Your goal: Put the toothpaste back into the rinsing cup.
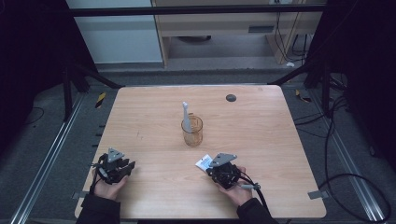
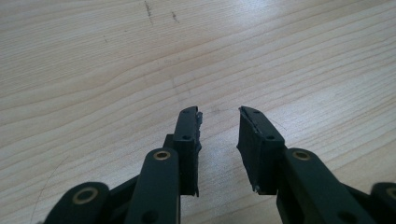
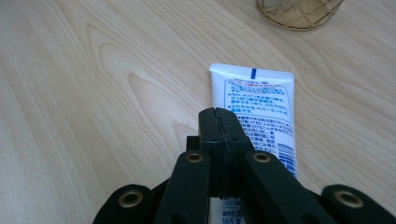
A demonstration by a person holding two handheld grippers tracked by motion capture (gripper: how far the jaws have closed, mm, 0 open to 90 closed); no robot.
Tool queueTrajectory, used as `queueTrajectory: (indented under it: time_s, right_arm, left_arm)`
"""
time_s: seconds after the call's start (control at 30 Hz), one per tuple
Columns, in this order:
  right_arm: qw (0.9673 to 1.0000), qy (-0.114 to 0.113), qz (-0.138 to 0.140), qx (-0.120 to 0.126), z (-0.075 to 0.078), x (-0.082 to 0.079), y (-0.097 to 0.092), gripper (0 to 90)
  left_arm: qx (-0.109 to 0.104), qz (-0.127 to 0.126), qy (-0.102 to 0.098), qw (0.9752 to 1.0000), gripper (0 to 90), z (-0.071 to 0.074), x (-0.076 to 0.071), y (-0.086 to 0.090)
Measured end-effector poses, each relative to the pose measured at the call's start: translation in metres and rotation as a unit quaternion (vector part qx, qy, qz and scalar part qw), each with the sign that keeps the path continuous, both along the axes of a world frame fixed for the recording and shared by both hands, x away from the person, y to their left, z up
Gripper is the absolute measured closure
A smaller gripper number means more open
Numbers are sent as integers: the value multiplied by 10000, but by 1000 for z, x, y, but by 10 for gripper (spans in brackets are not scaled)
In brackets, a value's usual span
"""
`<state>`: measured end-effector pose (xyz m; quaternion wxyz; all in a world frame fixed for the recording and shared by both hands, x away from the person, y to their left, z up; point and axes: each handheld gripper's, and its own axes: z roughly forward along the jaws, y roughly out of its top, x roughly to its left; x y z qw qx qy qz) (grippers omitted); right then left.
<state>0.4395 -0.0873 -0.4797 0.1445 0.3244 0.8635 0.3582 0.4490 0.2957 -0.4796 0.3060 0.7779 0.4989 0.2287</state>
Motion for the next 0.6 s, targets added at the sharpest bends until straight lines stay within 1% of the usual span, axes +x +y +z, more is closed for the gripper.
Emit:
queueTrajectory:
  time_s: [0.17, 0.3, 0.33, 0.37, 0.4, 0.43, 0.47, 0.53, 0.57, 0.6]
  right_arm:
    - [9999, -16, -109, 16, 0, 2, -2, 900]
    - [9999, -7, -121, 41, 1, 2, -3, 900]
    - [9999, -20, -99, 66, 2, 1, -3, 900]
    - [9997, -13, -75, 247, 7, 1, -6, 896]
    - [9997, -13, -75, 247, 7, 1, -6, 896]
    - [9993, -28, -83, 358, 13, 1, -10, 864]
    - [9993, -28, -83, 358, 13, 1, -10, 864]
    - [9987, -110, -157, 468, 21, 2, -16, 826]
    - [9985, -128, -183, 506, 26, 2, -19, 799]
    - [9982, -155, -258, 512, 34, 3, -25, 746]
  left_arm:
    - [0, 0, -3, 10000, 678, 0, 0, 0]
    - [-1, -4, -2, 10000, 676, 0, 0, 0]
    - [-3, -4, -1, 10000, 676, 0, 0, 0]
    - [-5, 0, -2, 10000, 672, 0, 0, 0]
    - [-7, 5, -5, 10000, 672, 0, 0, 1]
    - [-6, 9, -11, 10000, 669, 0, 0, 1]
    - [-6, 9, -11, 10000, 667, 0, 0, 1]
    - [-7, 9, -9, 10000, 667, 0, 0, 1]
    - [-8, 11, -9, 10000, 665, 0, 0, 1]
    - [-9, 10, -7, 10000, 663, 0, 0, 1]
